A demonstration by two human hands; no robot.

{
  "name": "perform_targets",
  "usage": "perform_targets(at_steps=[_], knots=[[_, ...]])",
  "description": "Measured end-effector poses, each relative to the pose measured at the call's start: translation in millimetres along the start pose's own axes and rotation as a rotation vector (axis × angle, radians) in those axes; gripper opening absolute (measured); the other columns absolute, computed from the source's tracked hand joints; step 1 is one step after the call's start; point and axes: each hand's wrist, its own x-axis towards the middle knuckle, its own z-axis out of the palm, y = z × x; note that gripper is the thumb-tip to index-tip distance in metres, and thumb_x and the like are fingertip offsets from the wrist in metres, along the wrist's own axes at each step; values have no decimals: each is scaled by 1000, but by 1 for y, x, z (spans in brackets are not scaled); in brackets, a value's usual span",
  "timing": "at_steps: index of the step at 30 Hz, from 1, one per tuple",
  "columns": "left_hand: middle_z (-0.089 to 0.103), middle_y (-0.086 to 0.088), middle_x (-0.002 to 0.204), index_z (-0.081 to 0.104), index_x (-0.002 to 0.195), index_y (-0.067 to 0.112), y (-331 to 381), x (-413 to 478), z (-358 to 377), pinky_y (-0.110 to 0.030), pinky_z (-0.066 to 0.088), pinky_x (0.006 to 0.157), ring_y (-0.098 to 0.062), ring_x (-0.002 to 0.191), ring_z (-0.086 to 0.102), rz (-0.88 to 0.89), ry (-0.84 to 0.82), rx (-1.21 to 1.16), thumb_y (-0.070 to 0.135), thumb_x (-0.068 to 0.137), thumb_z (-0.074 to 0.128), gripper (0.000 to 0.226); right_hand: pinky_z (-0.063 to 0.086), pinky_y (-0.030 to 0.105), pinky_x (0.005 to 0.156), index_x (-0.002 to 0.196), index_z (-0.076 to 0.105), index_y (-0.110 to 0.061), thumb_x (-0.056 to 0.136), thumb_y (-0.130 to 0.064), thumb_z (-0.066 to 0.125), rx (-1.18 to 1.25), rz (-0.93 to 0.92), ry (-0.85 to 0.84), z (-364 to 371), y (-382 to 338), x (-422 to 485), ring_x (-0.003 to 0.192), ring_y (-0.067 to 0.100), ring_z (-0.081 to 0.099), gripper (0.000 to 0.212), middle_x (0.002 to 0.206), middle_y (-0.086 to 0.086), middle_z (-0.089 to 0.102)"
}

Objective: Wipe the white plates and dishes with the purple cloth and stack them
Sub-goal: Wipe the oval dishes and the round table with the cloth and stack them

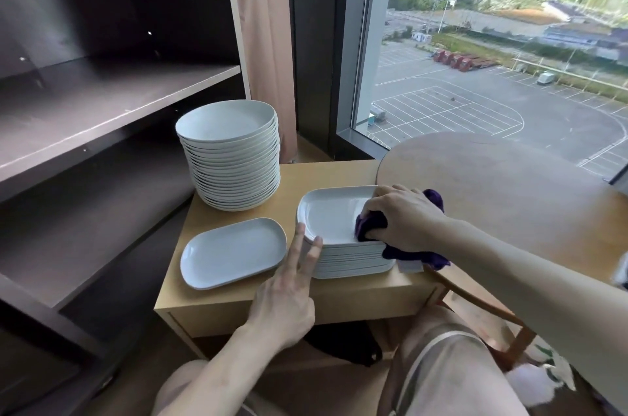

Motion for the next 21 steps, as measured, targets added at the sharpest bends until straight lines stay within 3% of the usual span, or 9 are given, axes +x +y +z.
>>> perform_targets(at_steps=[5, 8, 9, 11, 13, 15, 16, 18, 21], knots=[[-31, 29, 161, 1, 154, 51, -5, 2, 1, -34, 56, 74, -23, 102, 66, 29, 59, -177, 6, 83, 53, 99, 43, 45, 97, 111, 70, -37, 91, -49, 68, 95, -77, 17, 5, -34, 21, 118, 18, 48, 23, 113, -11, 56], [15, 19, 168, 3, 154, 55, -13, 5, 1, -13, 47, 73, -13, 115, 61, 33, 119, -309, 8, 82, 50, 98, 44, 44, 90, 113, 69, -35, 92, -48, 66, 130, -133, 35, 13, -57, 34, 116, 19, 49, 24, 117, -8, 56], [39, 6, 158, 2, 155, 54, -16, 7, 2, -9, 43, 67, -10, 111, 59, 6, 136, -328, 9, 83, 51, 98, 44, 43, 88, 114, 68, -34, 93, -48, 65, 132, -147, 49, 15, -62, 38, 113, 20, 49, 25, 118, -7, 56], [59, -9, 131, 7, 151, 52, -17, 8, 3, -10, 39, 61, 0, 94, 56, -31, 145, -351, 11, 83, 51, 91, 44, 43, 86, 116, 65, -33, 92, -50, 64, 124, -147, 72, 16, -68, 45, 108, 23, 51, 29, 117, -5, 57], [60, -8, 124, 11, 145, 51, -15, 8, 4, -13, 36, 61, 4, 86, 56, -7, 147, -359, 10, 82, 52, 86, 45, 44, 87, 119, 62, -32, 91, -51, 65, 92, -132, 96, 18, -69, 51, 105, 25, 52, 35, 118, -3, 58], [45, 7, 149, 11, 148, 52, -12, 8, 6, -15, 35, 56, -4, 75, 58, 40, 144, -326, 8, 80, 53, 92, 45, 44, 86, 123, 59, -29, 90, -50, 66, 57, -95, 130, 22, -69, 56, 104, 26, 53, 39, 118, 0, 57], [26, 16, 163, 9, 152, 53, -11, 9, 8, -14, 36, 55, -6, 71, 59, 62, 145, -298, 7, 79, 55, 98, 45, 45, 86, 124, 58, -27, 90, -49, 65, 48, -67, 151, 25, -70, 59, 105, 27, 53, 40, 119, 1, 57], [-2, 27, 168, 4, 157, 52, -8, 10, 10, -17, 40, 56, -10, 81, 63, 69, 152, -248, 6, 79, 57, 105, 45, 46, 88, 124, 58, -25, 92, -46, 64, 37, -8, 192, 30, -71, 66, 106, 28, 52, 39, 120, 3, 57], [-4, 26, 166, 12, 153, 47, -7, 13, 11, -24, 42, 63, -19, 95, 65, 41, 160, -203, 8, 80, 58, 95, 44, 47, 88, 124, 55, -22, 94, -38, 61, -27, 59, 234, 31, -72, 75, 107, 30, 53, 34, 122, 7, 56]])
